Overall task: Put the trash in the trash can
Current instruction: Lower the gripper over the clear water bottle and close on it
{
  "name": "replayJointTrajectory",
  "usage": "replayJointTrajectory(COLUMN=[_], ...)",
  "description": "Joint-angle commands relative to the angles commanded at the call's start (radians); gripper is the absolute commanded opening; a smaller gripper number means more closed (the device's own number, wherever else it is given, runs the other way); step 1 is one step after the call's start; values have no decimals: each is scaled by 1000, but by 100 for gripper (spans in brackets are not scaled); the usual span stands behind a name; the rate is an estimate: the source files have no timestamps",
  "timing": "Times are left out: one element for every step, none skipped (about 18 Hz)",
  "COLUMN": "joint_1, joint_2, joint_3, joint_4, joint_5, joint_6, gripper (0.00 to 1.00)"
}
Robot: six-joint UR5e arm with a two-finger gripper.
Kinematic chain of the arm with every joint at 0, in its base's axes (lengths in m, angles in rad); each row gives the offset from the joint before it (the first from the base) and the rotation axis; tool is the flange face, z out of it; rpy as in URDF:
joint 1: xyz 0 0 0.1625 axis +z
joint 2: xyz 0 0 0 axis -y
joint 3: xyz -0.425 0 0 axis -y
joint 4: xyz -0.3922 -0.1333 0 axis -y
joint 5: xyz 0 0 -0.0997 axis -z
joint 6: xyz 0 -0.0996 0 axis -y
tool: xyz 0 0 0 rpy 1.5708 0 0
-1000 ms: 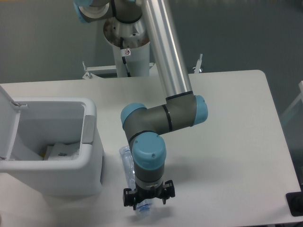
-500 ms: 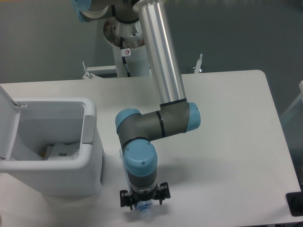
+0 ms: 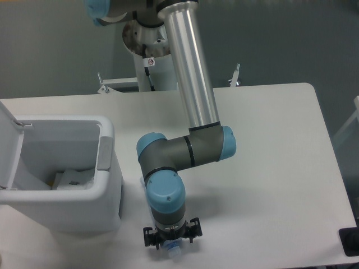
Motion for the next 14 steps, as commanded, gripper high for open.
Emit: replayJointTrajectory(joint_1=[0,0,0,0,-2,-2,-5,-5,-6,-6,-6,-6,-6,-6], joint_2=[0,0,0,0,2,2,2,2,3,3,3,5,5,5], joint_3=[0,-2,-2,-2,-3,-3,-2,-2,-3,-3,-2,-3,-3,-3], joint_4=[0,0,0,-2,-2,-2,0,-2,-2,0,-2,-2,-2,-2], joint_5=[0,0,2,2,2,2,2,2,2,2,2,2,2,2], joint_6=[0,0,0,0,0,-2,-2,-2,0,0,0,0,0,0], gripper=[84,81,78,74,74,73,72,71,71,71,71,71,71,71])
